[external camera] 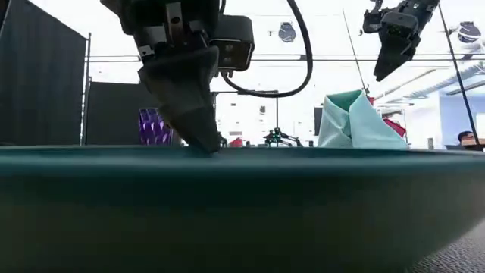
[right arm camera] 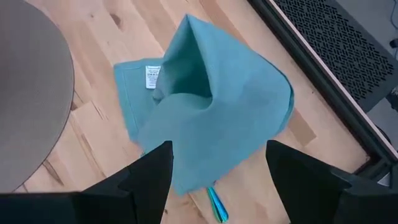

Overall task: Set table place
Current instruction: Put the green plate on the bottom of the gray placemat, then fold the blue table napkin

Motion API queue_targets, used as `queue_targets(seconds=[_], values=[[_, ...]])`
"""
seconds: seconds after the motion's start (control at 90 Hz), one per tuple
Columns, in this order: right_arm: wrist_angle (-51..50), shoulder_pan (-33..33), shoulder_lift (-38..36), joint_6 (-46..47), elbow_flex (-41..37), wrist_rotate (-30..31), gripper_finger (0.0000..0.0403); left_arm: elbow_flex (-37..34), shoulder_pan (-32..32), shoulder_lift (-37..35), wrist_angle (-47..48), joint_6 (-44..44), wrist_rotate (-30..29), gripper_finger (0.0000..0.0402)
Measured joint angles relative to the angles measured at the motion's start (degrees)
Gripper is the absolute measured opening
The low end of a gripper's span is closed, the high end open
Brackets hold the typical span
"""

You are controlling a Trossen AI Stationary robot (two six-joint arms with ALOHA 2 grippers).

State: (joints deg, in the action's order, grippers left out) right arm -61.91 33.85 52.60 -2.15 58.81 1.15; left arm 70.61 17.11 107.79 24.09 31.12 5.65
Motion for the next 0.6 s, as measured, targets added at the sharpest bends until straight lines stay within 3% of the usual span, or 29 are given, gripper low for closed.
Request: queue_targets(seconds=[0.289, 0.533, 0.6], values=[[-0.49, 0.02, 0.00, 0.00, 0.00, 0.00, 0.0242, 8.64, -2.18, -0.68, 11.50, -5.83, -6.66, 0.0157], [-0.78, 0.02, -0.13, 0.07, 0.01, 0.00, 0.0242, 23.22, -2.52, -4.34, 36.93, -12.17, -27.21, 0.0157], [-0.80, 0.01, -0.11, 0.80, 0.02, -0.02, 0.0242, 25.46, -2.90, -5.79, 41.21, -12.56, -30.09, 0.0157]])
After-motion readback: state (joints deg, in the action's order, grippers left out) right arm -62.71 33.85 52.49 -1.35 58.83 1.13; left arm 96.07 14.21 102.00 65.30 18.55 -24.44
